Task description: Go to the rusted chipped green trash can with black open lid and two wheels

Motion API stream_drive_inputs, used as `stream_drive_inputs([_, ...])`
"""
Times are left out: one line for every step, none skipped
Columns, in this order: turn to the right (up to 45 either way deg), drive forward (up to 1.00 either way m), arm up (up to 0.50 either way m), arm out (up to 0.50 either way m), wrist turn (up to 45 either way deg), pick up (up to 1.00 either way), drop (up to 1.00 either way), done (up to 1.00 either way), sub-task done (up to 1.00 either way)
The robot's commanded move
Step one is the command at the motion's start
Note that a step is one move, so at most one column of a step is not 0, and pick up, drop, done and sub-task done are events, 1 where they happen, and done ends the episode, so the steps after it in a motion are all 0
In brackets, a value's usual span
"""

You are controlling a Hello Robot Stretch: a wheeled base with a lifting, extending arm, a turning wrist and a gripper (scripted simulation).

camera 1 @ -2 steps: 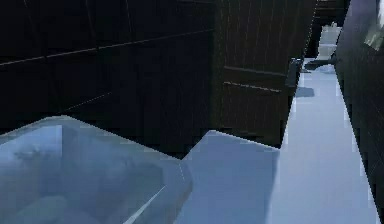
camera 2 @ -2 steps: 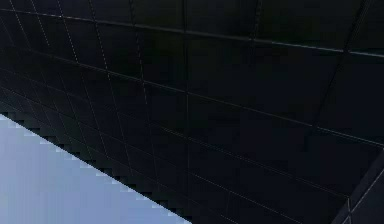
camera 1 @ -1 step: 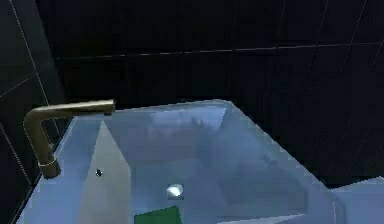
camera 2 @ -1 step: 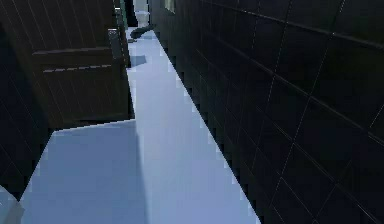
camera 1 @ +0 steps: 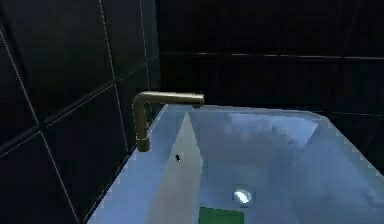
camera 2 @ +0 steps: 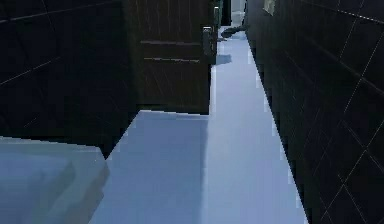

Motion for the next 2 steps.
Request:
stream_drive_inputs([45.0, 0.00, 0.00, 0.00, 0.0, 0.00, 0.00, 0.00, 0.00])
stream_drive_inputs([45.0, 0.00, 0.00, 0.00, 0.0, 0.00, 0.00, 0.00, 0.00])
